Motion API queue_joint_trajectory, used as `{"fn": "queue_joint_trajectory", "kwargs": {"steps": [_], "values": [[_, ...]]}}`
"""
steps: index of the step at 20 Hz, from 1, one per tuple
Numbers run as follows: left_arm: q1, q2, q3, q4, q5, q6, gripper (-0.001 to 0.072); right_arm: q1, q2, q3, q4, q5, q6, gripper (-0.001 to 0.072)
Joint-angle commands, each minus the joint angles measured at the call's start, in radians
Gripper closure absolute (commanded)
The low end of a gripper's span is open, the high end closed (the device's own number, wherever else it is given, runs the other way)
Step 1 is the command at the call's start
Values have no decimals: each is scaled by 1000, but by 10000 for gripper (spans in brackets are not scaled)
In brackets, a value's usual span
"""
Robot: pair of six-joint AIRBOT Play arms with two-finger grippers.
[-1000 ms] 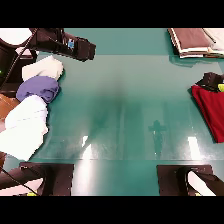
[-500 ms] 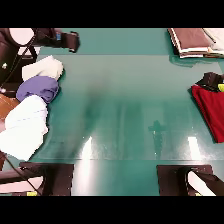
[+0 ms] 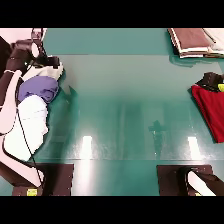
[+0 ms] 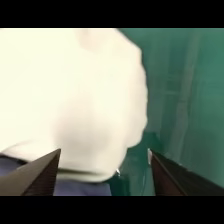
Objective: Fold the shirts.
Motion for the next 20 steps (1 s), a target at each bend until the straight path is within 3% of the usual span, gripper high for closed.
{"fn": "queue_joint_trajectory", "kwargs": {"steps": [1,4,7,10,12,16,20], "values": [[28,-95,2,4,84,-2,57,0,0,0,1,0,0,697],[28,-106,4,3,95,-3,72,0,0,1,1,0,0,697],[28,-104,35,5,12,0,683,0,1,1,1,-1,0,697],[28,-84,157,5,-101,12,680,0,1,8,3,0,0,697],[16,1,246,4,-106,49,681,0,0,58,4,2,0,698],[-71,300,318,3,-151,191,681,0,0,242,2,-2,0,697],[-232,535,318,2,-274,246,682,0,0,388,2,-18,0,697]]}}
